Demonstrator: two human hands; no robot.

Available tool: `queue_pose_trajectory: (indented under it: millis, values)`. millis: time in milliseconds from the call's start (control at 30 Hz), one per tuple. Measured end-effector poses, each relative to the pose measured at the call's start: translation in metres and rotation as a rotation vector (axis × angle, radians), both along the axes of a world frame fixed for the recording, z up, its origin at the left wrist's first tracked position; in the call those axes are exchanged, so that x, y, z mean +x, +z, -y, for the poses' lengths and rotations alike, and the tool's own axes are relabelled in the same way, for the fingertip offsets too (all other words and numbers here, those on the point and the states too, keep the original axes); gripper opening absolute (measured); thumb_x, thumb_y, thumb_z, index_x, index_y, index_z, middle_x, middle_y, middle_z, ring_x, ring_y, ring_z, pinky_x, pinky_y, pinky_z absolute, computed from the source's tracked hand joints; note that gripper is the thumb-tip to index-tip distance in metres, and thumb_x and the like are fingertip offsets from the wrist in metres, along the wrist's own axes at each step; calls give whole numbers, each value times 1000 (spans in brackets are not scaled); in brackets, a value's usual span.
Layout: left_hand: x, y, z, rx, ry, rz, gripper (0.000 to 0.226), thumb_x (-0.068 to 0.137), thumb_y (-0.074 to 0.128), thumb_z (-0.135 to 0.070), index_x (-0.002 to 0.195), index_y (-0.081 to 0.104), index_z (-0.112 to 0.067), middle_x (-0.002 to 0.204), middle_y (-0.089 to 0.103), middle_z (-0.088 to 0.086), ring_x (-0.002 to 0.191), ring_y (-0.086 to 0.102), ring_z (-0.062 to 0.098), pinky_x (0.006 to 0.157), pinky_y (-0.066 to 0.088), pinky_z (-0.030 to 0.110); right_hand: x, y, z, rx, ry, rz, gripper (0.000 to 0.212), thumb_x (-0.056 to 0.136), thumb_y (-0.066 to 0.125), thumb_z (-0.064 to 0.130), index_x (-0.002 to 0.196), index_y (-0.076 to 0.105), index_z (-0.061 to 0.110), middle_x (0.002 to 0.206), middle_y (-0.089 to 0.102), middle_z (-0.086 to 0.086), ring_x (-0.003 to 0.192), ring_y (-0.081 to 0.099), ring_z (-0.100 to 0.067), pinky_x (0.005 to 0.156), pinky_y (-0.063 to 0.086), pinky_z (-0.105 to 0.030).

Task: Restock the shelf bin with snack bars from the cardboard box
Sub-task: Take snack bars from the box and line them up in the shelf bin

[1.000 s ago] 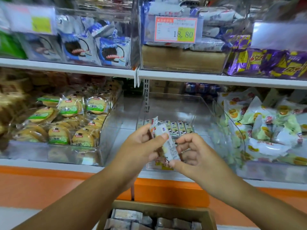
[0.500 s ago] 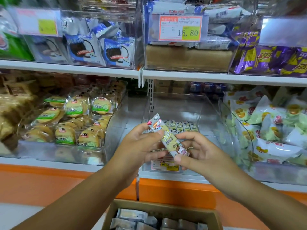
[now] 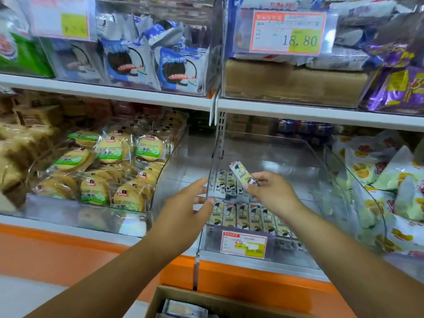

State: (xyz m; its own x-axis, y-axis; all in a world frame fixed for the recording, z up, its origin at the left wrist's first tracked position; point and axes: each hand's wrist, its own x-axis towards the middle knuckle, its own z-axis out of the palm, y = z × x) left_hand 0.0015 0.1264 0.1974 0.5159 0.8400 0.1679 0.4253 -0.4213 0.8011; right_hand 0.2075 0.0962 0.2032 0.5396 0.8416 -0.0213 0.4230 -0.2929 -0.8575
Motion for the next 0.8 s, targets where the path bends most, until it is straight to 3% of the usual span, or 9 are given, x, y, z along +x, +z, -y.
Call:
queue_pose_trajectory:
  millis: [133, 233, 333, 400, 500, 567, 633, 700, 800]
  values:
    - [0, -4, 0, 0, -8, 48, 47, 100, 52, -27, 141, 40, -46, 126, 56, -23, 98, 49, -24, 74, 38, -4, -4, -13, -46, -48, 23, -73, 46, 88, 69, 20, 129, 53, 5, 92, 70, -9, 82, 67, -23, 88, 54, -41]
    - [-2, -5, -1, -4, -27, 60, 49, 99, 52, -29, 115, 30, -70, 113, 52, -35, 94, 42, -36, 73, 37, -8, -8, -15, -69, -141, 68, 19, 33, 92, 63, 23, 117, 61, 3, 98, 71, -13, 90, 69, -29, 90, 53, -47]
    - [-3, -7, -2, -6, -38, 52, 46, 99, 51, -33, 128, 30, -63, 125, 52, -31, 96, 39, -38, 74, 37, -8, -12, -16, -73, -244, 145, 162, 27, 95, 58, 25, 114, 65, 7, 111, 69, -11, 101, 65, -27, 94, 50, -41]
    - [-4, -10, -4, -3, -52, 48, 49, 99, 51, -34, 143, 34, -49, 131, 50, -29, 96, 39, -37, 75, 37, -7, -12, -18, -71, -284, 176, 169, 32, 95, 58, 26, 121, 61, 7, 118, 65, -12, 106, 63, -28, 97, 48, -41]
    - [-4, -10, -4, 13, -73, 23, 51, 99, 49, -37, 147, 33, -42, 137, 47, -27, 102, 44, -27, 78, 37, -5, -10, -17, -65, -268, 192, 132, 38, 95, 58, 26, 130, 55, 10, 125, 62, -12, 108, 61, -26, 99, 47, -42]
    - [-7, -10, -2, 15, -78, 11, 52, 99, 49, -39, 148, 33, -40, 137, 49, -24, 105, 49, -17, 82, 37, 0, -11, -9, -55, -157, 132, 126, 43, 97, 54, 25, 138, 47, 12, 128, 60, -8, 110, 59, -24, 98, 47, -36]
    - [-15, -12, 5, 21, -63, -19, 51, 98, 48, -41, 147, 34, -38, 125, 52, -27, 100, 54, -13, 79, 41, 4, -15, 2, -34, 38, 84, 211, 41, 98, 52, 25, 138, 47, 18, 108, 62, 3, 94, 61, -17, 83, 51, -32]
    - [-26, -18, 15, 14, -39, -53, 50, 97, 49, -42, 144, 36, -33, 110, 53, -26, 93, 58, -5, 77, 47, 13, -25, 13, -3, 263, 108, 319, 33, 96, 52, 24, 129, 53, 24, 86, 55, 14, 74, 56, -8, 66, 46, -28]
    - [-47, -37, 22, 61, 4, -154, 39, 95, 53, -43, 130, 43, -29, 96, 55, -19, 82, 58, 0, 73, 46, 29, -44, 13, 56, 512, 264, 411, 22, 95, 50, 21, 114, 57, 30, 79, 50, 18, 64, 48, -5, 61, 38, -19]
